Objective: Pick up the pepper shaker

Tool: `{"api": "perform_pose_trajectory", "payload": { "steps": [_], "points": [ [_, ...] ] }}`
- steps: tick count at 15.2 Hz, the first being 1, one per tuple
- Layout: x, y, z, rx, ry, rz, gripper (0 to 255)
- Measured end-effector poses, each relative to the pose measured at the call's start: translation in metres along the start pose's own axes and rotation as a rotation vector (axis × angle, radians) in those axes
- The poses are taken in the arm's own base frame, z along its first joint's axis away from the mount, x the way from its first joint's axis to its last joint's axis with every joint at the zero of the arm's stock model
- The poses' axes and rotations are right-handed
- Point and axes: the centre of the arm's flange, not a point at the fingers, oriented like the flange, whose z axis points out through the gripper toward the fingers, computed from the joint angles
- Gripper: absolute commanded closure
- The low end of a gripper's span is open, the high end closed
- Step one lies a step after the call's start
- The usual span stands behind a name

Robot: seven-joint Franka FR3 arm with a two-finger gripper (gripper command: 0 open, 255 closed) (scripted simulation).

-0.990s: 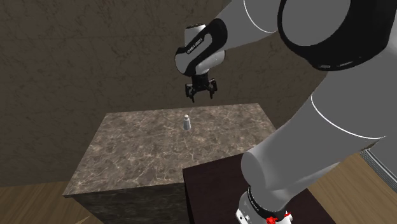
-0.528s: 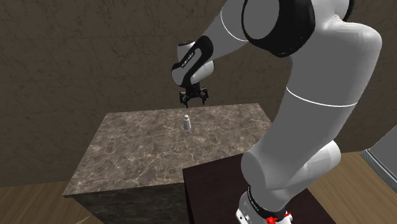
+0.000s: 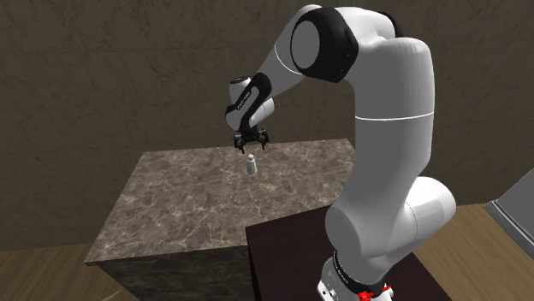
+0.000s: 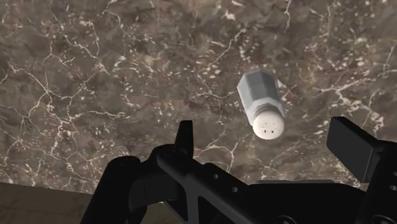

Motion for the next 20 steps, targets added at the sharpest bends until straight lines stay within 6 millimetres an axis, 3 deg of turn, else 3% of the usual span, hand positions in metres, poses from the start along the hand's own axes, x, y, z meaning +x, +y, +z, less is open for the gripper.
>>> {"api": "perform_pose_trajectory", "payload": {
  "steps": [4,11,12,20],
  "points": [
    [0.022,-0.018,0.032,-0.002,0.0,0.007,0],
    [0.022,-0.023,0.069,-0.002,0.0,0.007,0],
    [0.022,-0.023,0.07,-0.002,0.0,0.007,255],
    [0.023,-0.024,0.07,-0.001,0.002,0.007,255]
  ]
}}
